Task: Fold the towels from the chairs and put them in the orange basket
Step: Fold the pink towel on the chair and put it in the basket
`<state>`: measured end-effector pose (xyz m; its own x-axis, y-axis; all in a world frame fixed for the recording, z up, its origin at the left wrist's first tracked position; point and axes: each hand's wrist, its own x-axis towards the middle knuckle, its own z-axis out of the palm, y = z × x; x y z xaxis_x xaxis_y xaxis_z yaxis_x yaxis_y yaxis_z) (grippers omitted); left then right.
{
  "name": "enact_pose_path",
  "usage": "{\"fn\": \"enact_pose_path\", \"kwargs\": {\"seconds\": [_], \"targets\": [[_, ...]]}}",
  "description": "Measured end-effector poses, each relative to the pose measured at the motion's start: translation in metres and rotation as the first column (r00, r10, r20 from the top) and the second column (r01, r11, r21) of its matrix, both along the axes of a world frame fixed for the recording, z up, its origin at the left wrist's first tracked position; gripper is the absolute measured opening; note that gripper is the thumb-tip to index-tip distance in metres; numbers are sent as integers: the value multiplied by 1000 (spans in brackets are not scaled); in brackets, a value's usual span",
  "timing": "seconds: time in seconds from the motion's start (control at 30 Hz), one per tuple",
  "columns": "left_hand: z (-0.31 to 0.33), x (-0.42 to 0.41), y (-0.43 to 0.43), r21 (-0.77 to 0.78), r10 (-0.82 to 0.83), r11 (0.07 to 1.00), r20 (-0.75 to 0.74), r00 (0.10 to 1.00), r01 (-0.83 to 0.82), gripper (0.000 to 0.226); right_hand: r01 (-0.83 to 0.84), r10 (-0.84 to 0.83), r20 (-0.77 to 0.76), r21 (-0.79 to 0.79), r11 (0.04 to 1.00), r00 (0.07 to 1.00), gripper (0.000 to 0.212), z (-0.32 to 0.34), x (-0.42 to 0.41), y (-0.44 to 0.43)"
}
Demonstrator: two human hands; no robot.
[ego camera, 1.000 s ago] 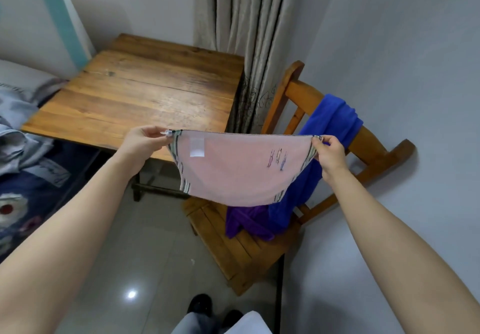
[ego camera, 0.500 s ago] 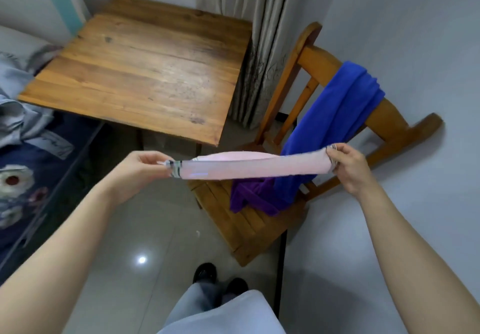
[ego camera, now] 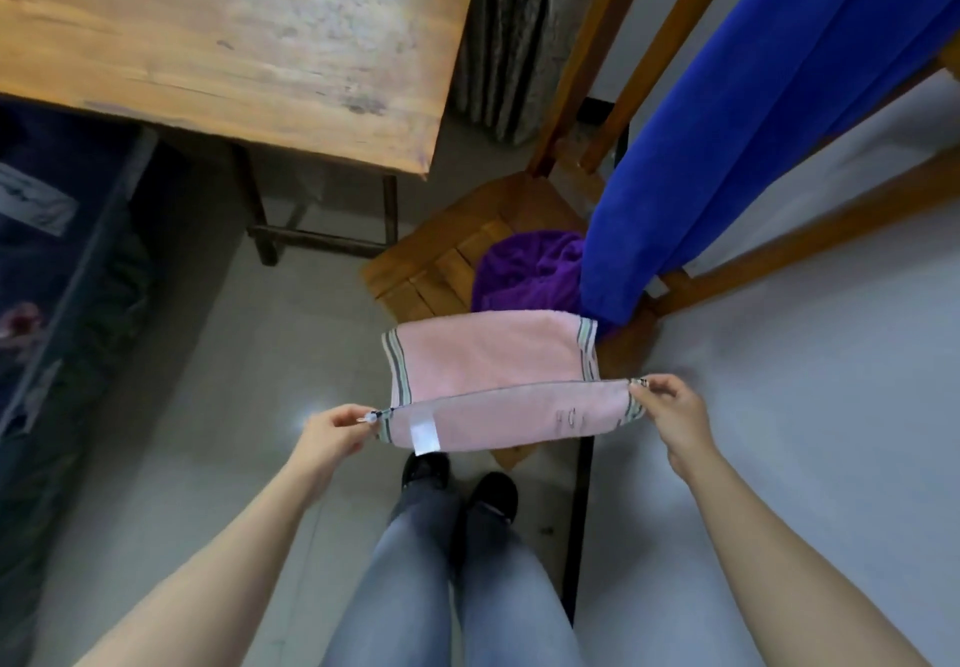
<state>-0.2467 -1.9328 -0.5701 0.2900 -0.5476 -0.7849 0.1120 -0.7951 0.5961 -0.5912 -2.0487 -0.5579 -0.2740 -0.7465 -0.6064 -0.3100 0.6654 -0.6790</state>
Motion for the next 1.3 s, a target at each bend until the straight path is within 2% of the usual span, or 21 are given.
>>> {"fn": "enact_pose_path", "kwargs": {"seconds": [0.2, 0.5, 0.7, 0.97, 1.17, 1.3], "targets": [[-20, 9, -13, -38, 94, 995, -93, 991, -98, 16, -46, 45, -26, -45, 998, 999, 10, -10, 9, -16], [-49, 9, -53, -100, 212, 974, 63, 975, -205, 16, -41, 28, -108, -122, 992, 994, 11, -49, 32, -38], [-75, 11, -77, -73, 204, 978, 127, 971, -196, 3, -52, 44, -97, -79, 996, 994, 10, -77, 36, -57], [-107, 15, -114, -65, 216, 976, 191, 957, -207, 9, -42, 32, -110, -90, 995, 993, 10, -107, 42, -78], [-126, 13, -126, 17, 96, 995, 243, 965, -103, 7, -42, 36, -84, -73, 996, 996, 16, -123, 45, -83], [-122, 8, -133, 18, 114, 993, 109, 987, -117, 9, 37, -37, -4, -50, 998, 999, 28, -123, 44, -79]]}}
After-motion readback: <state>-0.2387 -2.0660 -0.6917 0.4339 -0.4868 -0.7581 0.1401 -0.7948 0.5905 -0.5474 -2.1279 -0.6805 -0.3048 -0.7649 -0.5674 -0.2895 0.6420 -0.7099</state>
